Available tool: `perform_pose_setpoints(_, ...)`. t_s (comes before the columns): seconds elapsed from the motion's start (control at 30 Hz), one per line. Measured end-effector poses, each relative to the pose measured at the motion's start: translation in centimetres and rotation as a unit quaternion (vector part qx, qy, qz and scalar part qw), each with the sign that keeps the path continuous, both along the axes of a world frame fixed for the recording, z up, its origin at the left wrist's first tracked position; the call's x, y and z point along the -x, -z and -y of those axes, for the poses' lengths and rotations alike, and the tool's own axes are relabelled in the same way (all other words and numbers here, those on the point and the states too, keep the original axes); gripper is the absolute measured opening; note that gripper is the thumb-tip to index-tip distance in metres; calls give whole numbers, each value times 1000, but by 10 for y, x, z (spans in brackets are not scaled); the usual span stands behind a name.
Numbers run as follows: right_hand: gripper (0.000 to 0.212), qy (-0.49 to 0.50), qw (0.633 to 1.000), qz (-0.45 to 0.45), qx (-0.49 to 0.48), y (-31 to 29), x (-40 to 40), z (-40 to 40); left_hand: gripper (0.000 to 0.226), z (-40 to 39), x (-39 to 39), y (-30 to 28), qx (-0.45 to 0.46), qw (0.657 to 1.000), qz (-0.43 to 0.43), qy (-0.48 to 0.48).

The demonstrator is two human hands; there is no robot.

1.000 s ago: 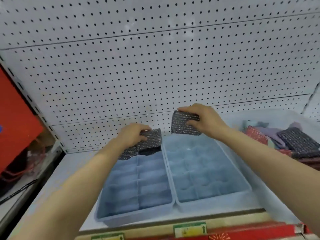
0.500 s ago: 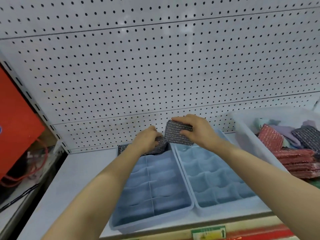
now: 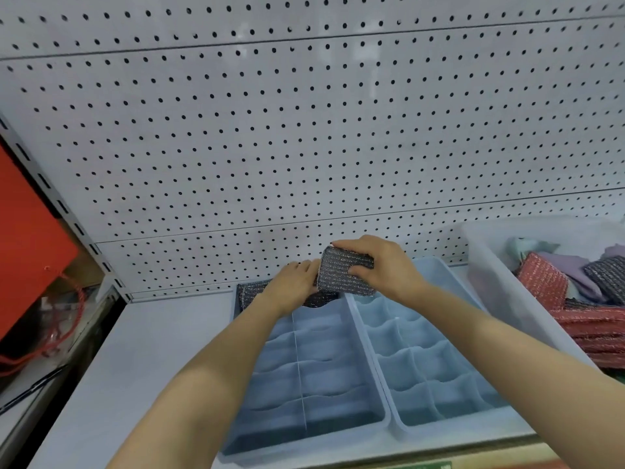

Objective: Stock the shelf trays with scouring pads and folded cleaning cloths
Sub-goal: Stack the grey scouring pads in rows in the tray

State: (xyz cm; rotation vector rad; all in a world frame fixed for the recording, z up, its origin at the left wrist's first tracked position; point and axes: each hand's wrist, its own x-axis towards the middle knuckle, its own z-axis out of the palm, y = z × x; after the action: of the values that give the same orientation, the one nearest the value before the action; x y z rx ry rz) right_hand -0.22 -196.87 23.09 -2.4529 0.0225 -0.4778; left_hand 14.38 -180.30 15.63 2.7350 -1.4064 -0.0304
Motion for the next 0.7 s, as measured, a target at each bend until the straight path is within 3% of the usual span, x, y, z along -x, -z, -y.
perform_pose_setpoints(0.07,52,-1,1000,-2,-22,3,-4,-2,48,0,0,-3,20,999,-42,10)
perform_pose_setpoints(0.17,52,-13,997,-2,-74,6,-12,-12,39,-3,7,-15,81,985,-147,-25)
perform_pose_setpoints(0.3,53,-33,992,-7,-118,12,-23,-21,62,-16,1,-15,40,971,-231,-43)
perform_pose_setpoints(0.47,53,-42,997,-15,-61,19,-36,-25,44,-26,-2,-16,-25,989,-135,-50)
perform_pose_setpoints(0.6,53,-77,995,-45,35,23,-43,-28,47,-23,2,-20,-93,994,-42,-39)
perform_pose_setpoints(0.63,54,-89,993,-60,55,25,-43,-28,50,-25,0,-21,-107,992,-57,-31)
perform_pose_setpoints(0.7,56,-98,988,-87,85,31,-45,-31,67,-33,-7,-28,-80,981,-173,-17)
